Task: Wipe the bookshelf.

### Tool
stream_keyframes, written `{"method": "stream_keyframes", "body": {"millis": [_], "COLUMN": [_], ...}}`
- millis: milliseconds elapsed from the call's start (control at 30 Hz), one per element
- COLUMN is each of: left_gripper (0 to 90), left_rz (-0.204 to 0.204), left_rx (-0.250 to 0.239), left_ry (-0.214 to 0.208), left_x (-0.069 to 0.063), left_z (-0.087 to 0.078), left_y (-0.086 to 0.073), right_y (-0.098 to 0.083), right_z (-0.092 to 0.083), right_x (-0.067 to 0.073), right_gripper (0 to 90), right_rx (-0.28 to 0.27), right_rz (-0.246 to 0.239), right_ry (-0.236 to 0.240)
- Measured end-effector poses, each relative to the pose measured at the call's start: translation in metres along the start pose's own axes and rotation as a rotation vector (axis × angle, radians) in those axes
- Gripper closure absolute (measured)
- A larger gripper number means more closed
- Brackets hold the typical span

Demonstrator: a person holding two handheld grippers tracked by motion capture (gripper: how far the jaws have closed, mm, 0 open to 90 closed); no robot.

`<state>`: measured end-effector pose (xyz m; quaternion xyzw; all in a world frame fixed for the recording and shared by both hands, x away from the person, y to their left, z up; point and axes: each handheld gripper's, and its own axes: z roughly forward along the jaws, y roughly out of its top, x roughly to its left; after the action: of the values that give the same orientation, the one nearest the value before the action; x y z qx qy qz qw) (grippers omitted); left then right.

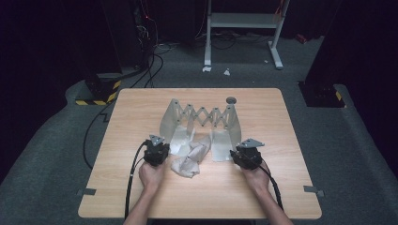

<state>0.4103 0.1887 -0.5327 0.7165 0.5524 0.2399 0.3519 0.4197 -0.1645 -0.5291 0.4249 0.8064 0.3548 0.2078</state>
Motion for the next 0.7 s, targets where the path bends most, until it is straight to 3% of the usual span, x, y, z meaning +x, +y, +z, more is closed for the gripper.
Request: {"method": "stream_keyframes", "body": {"millis": [200,333,433,533,633,700], "left_gripper": [87.7,86.3,79.6,72.4,66.8,65.7], "left_rz": [0.000,0.002,0.006,-0.005,0.024,0.018], "left_rx": [-0.005,-0.001,-0.001,0.000,0.002,0.003], "left_ry": [0.008,0.005,0.007,-0.007,0.000,-0.003], "left_x": [-0.002,-0.002,-0.002,-0.001,-0.003,-0.003], "left_z": [-0.002,-0.002,-0.002,-0.002,-0.002,-0.002], "left_y": [-0.002,-0.002,-0.002,-0.002,-0.002,-0.002], "right_y": [-0.004,-0.006,-0.005,-0.002,0.003,0.007], "right_z": [-0.011,-0.029,-0.035,-0.036,-0.034,-0.031], "right_x": [0.005,0.010,0.018,0.026,0.034,0.039], "right_gripper": [60.3,55.2,50.3,43.7,38.5,36.5], "right_rx": [-0.031,-0.114,-0.137,-0.142,-0.142,-0.136], "right_rz": [0.028,0.051,0.044,0.039,0.032,0.022], "right_ry": [0.010,0.081,0.141,0.184,0.220,0.241]}}
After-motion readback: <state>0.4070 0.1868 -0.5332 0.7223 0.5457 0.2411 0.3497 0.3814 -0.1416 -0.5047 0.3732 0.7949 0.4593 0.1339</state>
